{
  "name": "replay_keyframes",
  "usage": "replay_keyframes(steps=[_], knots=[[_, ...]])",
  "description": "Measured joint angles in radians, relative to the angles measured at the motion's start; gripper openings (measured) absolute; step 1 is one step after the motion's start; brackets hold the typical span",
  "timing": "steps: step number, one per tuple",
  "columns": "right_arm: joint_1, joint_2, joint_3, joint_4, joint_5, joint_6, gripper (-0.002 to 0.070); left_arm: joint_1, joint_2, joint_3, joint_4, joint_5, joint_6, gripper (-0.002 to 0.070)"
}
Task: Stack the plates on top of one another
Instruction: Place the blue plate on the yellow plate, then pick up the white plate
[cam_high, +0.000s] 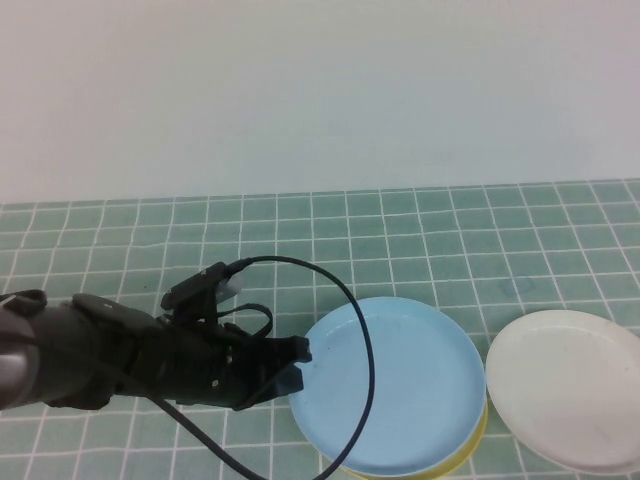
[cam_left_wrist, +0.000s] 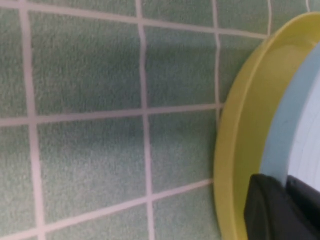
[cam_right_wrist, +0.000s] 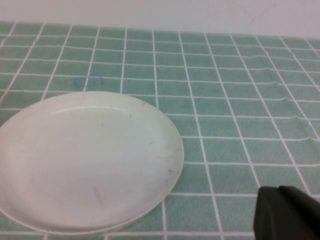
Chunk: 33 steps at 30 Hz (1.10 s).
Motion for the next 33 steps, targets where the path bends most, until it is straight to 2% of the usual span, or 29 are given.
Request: replay_keyframes(steps=[4, 10, 12, 14, 17, 20, 25, 33], knots=[[0.0, 0.0, 0.0, -0.002, 0.0, 0.0, -0.0002, 0.0, 0.002, 0.0, -0.07, 0.0, 0.05, 0.0055], [0.0, 0.0, 0.0, -0.002, 0.0, 0.0, -0.0002, 0.0, 0.002, 0.0, -0.115, 0.01, 0.079, 0.0262], [0.0, 0.0, 0.0, -0.002, 0.0, 0.0, -0.0002, 0.0, 0.002, -0.002, -0.119, 0.015, 0.087, 0.0283], [0.0, 0.0, 0.0, -0.002, 0.0, 0.0, -0.0002, 0.0, -0.005, -0.018, -0.121, 0.035, 0.088, 0.0258], [0.0, 0.0, 0.0, -0.002, 0.0, 0.0, -0.0002, 0.0, -0.04, -0.039, -0.12, 0.062, 0.114, 0.0124], [0.0, 0.0, 0.0, -0.002, 0.0, 0.0, -0.0002, 0.0, -0.097, -0.047, -0.116, 0.054, 0.128, 0.0036], [0.0, 0.0, 0.0, -0.002, 0.0, 0.0, -0.0002, 0.0, -0.233, -0.047, -0.089, 0.016, 0.129, 0.0005], [0.0, 0.0, 0.0, -0.002, 0.0, 0.0, -0.0002, 0.0, -0.487, -0.047, 0.021, -0.019, 0.091, 0.0001]])
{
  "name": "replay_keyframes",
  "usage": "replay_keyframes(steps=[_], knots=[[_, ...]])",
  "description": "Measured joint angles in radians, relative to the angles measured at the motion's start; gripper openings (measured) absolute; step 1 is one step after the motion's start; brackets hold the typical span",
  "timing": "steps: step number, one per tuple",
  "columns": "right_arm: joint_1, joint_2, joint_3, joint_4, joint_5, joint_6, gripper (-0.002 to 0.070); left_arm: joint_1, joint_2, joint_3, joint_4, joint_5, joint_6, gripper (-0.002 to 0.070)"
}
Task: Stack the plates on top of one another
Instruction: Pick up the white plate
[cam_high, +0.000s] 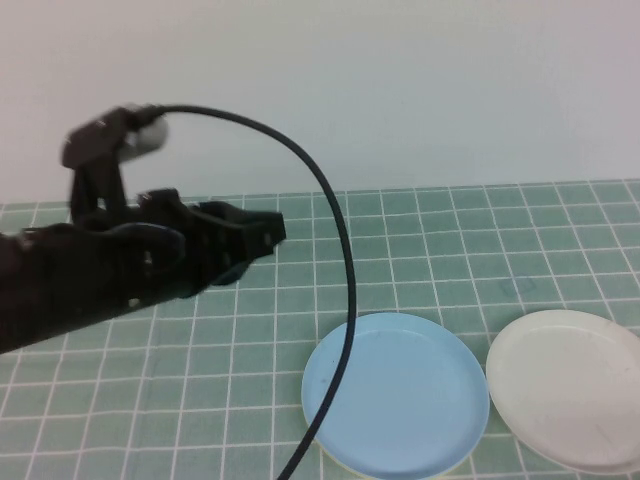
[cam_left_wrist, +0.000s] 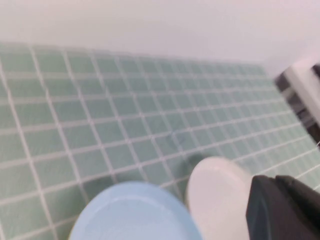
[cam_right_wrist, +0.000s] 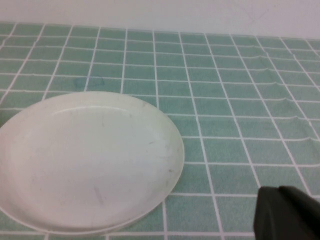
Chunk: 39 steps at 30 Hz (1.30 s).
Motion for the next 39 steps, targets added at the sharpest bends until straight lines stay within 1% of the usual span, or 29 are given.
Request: replay_keyframes(steps=[6, 13, 19, 21, 24, 26, 28, 33, 37, 39], knots=[[0.0, 0.0, 0.0, 0.0, 0.0, 0.0, -0.0002, 0.0, -0.106, 0.0, 0.002, -0.011, -0.002, 0.0], [0.0, 0.0, 0.0, 0.0, 0.0, 0.0, -0.0002, 0.0, -0.112, 0.002, -0.013, 0.062, -0.002, 0.0], [0.0, 0.0, 0.0, 0.0, 0.0, 0.0, -0.0002, 0.0, -0.1, 0.002, -0.006, 0.055, 0.003, 0.0], [0.0, 0.0, 0.0, 0.0, 0.0, 0.0, -0.0002, 0.0, -0.1, 0.002, 0.001, 0.003, 0.017, 0.0], [0.0, 0.0, 0.0, 0.0, 0.0, 0.0, -0.0002, 0.0, -0.1, 0.006, 0.0, -0.148, 0.022, 0.0], [0.0, 0.0, 0.0, 0.0, 0.0, 0.0, -0.0002, 0.021, -0.12, 0.021, 0.0, -0.207, 0.022, 0.0], [0.0, 0.0, 0.0, 0.0, 0.0, 0.0, -0.0002, 0.055, -0.155, 0.037, 0.0, -0.214, 0.022, 0.0], [0.0, 0.0, 0.0, 0.0, 0.0, 0.0, -0.0002, 0.152, -0.273, 0.101, -0.007, -0.174, 0.022, 0.0], [0.0, 0.0, 0.0, 0.0, 0.0, 0.0, -0.0002, 0.227, -0.432, 0.176, -0.007, -0.133, 0.03, 0.0], [0.0, 0.0, 0.0, 0.0, 0.0, 0.0, -0.0002, 0.249, -0.518, 0.214, -0.007, -0.13, 0.044, 0.0]])
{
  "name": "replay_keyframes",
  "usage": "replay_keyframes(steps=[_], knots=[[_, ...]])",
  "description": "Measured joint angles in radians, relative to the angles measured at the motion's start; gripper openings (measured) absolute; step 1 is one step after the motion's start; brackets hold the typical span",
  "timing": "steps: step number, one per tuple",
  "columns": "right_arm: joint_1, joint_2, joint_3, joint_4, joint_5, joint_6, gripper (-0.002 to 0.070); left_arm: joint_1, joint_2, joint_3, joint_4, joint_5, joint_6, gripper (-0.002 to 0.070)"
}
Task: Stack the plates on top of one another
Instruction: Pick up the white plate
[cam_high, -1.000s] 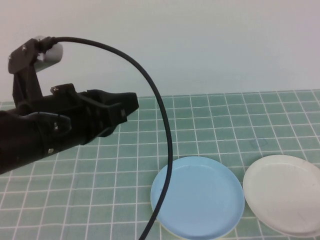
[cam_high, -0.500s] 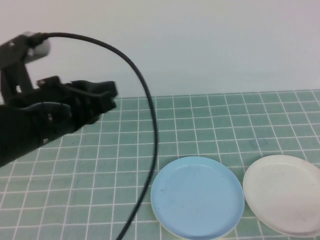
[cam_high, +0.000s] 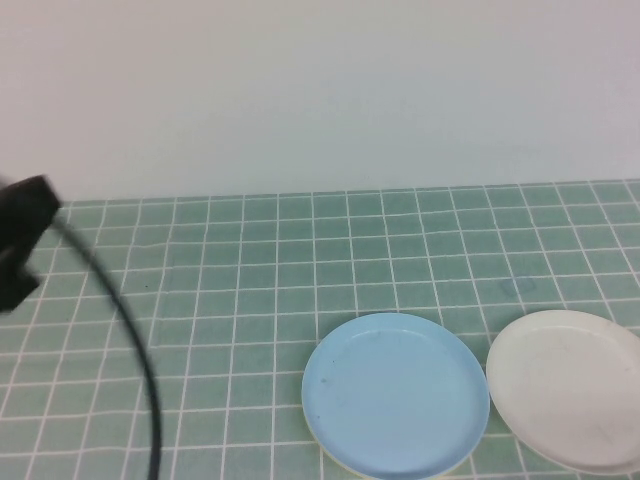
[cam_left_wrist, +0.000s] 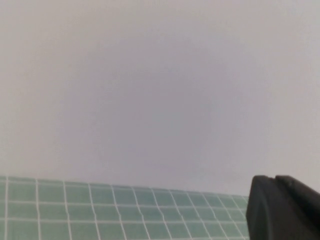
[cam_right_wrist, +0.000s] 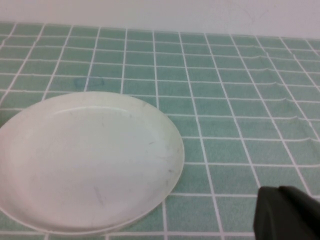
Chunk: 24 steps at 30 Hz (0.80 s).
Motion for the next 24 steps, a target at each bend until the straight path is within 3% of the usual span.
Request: replay_keyframes(steps=[7, 14, 18, 24], knots=[[0.0, 0.0, 0.0, 0.0, 0.0, 0.0, -0.0002, 0.06, -0.294, 0.091, 0.0, -0.054, 0.044, 0.0], [0.0, 0.0, 0.0, 0.0, 0.0, 0.0, -0.0002, 0.06, -0.335, 0.096, -0.001, -0.2, 0.154, -0.0001], [0.0, 0.0, 0.0, 0.0, 0.0, 0.0, -0.0002, 0.061, -0.318, 0.097, -0.048, -0.223, 0.151, -0.0001], [0.0, 0.0, 0.0, 0.0, 0.0, 0.0, -0.0002, 0.061, -0.315, 0.188, -0.06, -0.223, 0.029, -0.0001]])
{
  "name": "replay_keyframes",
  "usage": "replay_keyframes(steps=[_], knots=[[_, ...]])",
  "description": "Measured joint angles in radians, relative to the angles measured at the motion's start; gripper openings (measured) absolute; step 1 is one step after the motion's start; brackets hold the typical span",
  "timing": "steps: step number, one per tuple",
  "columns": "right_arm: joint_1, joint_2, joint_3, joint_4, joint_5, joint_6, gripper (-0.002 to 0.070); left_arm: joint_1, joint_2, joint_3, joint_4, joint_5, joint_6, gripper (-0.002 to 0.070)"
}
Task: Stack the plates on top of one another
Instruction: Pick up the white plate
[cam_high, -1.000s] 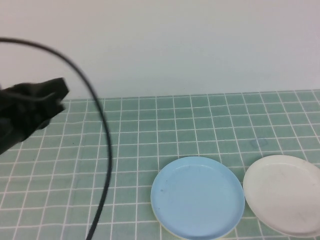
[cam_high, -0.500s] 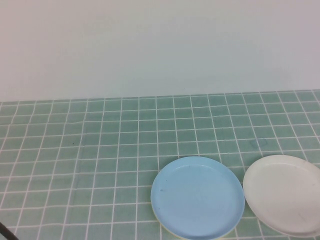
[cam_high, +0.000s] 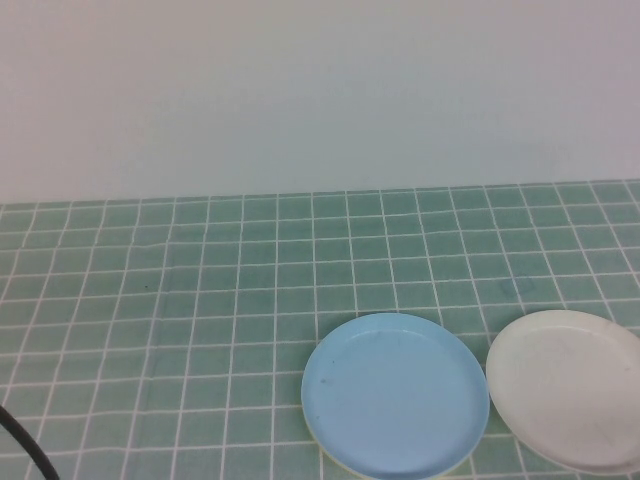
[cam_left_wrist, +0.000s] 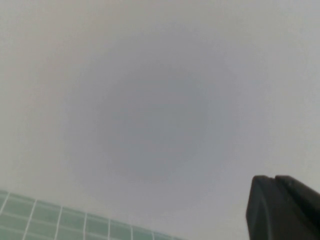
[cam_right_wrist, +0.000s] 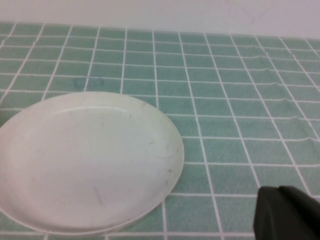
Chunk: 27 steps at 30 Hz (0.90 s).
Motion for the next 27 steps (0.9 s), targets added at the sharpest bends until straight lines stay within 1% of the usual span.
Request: replay_keyframes(steps=[2, 4, 5, 7, 9, 10, 13, 15, 17, 18, 20, 24, 27], knots=[[0.0, 0.0, 0.0, 0.0, 0.0, 0.0, -0.0002, 0.0, -0.021, 0.042, 0.016, 0.0, -0.01, -0.0001], [0.0, 0.0, 0.0, 0.0, 0.0, 0.0, -0.0002, 0.005, -0.051, 0.082, 0.1, 0.0, -0.043, -0.0001], [0.0, 0.0, 0.0, 0.0, 0.0, 0.0, -0.0002, 0.016, -0.067, 0.101, 0.163, 0.011, -0.084, -0.0001], [0.0, 0.0, 0.0, 0.0, 0.0, 0.0, -0.0002, 0.046, -0.1, 0.137, 0.292, 0.016, -0.213, -0.0001], [0.0, 0.0, 0.0, 0.0, 0.0, 0.0, -0.0002, 0.084, -0.136, 0.175, 0.478, 0.026, -0.404, -0.0001], [0.0, 0.0, 0.0, 0.0, 0.0, 0.0, -0.0002, 0.101, -0.152, 0.191, 0.584, 0.037, -0.484, -0.0001], [0.0, 0.0, 0.0, 0.0, 0.0, 0.0, -0.0002, 0.153, -0.217, 0.237, 0.919, 0.105, -0.797, -0.0001], [0.0, 0.0, 0.0, 0.0, 0.0, 0.0, -0.0002, 0.171, -0.265, 0.271, 1.168, 0.171, -1.058, -0.0001], [0.0, 0.0, 0.0, 0.0, 0.0, 0.0, -0.0002, 0.175, -0.311, 0.305, 1.353, 0.201, -1.291, -0.0001], [0.0, 0.0, 0.0, 0.0, 0.0, 0.0, -0.0002, 0.175, -0.337, 0.327, 1.43, 0.203, -1.372, -0.0001], [0.0, 0.0, 0.0, 0.0, 0.0, 0.0, -0.0002, 0.175, -0.388, 0.365, 1.518, 0.206, -1.437, -0.0001], [0.0, 0.0, 0.0, 0.0, 0.0, 0.0, -0.0002, 0.175, -0.405, 0.427, 1.531, 0.199, -1.443, -0.0001], [0.0, 0.0, 0.0, 0.0, 0.0, 0.0, -0.0002, 0.175, -0.405, 0.427, 1.531, 0.207, -1.443, -0.0001]])
